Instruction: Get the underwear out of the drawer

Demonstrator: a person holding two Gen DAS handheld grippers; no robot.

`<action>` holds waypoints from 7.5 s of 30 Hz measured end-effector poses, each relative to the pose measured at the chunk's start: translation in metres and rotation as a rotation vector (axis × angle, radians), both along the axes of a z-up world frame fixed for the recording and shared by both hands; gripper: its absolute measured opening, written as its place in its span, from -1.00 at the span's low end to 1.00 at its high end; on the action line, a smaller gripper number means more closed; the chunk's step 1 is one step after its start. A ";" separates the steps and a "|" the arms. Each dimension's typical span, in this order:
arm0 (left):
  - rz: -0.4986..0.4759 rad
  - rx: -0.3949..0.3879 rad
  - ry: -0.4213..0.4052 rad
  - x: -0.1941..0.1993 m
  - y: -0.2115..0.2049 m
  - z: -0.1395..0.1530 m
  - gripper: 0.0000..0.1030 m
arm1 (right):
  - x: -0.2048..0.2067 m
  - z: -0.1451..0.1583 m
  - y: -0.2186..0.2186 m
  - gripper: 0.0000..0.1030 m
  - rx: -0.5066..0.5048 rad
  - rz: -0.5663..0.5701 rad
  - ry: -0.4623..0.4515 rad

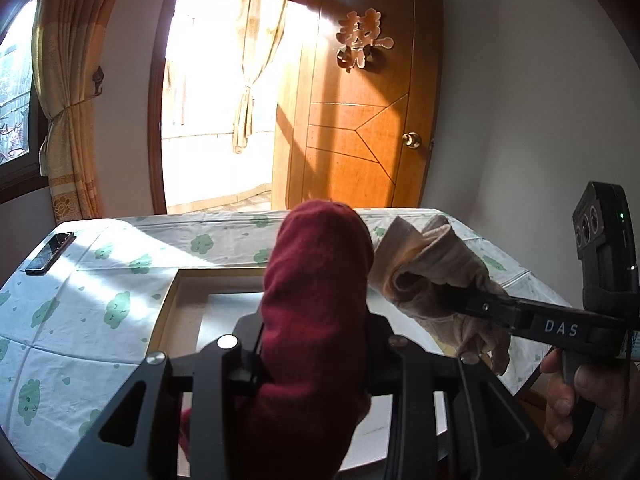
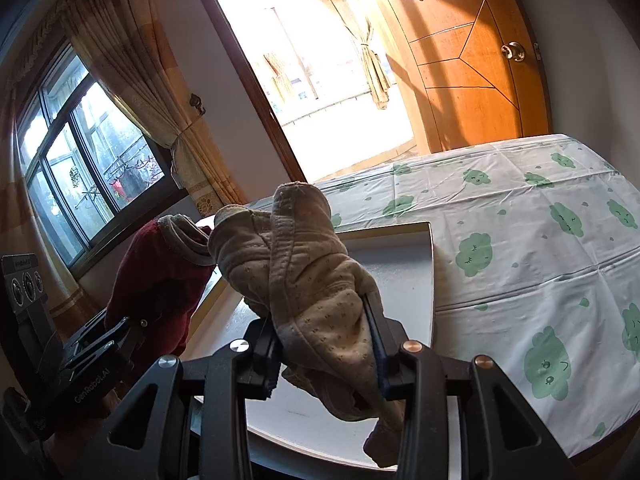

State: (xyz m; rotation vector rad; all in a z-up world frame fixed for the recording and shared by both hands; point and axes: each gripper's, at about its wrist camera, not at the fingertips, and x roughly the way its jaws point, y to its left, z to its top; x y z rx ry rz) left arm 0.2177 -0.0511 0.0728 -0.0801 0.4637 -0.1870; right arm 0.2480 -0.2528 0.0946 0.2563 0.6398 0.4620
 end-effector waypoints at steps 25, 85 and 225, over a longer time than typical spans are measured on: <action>0.069 -0.266 0.311 0.129 0.008 -0.045 -0.35 | 0.115 -0.027 0.013 -0.22 0.042 -0.062 0.227; -0.106 -0.257 0.240 -0.029 0.016 -0.055 0.11 | -0.096 -0.058 -0.020 0.56 -0.134 0.059 0.033; -0.119 0.221 0.491 -0.153 0.056 -0.192 -0.47 | -0.112 -0.179 0.039 -0.16 -0.735 0.366 0.332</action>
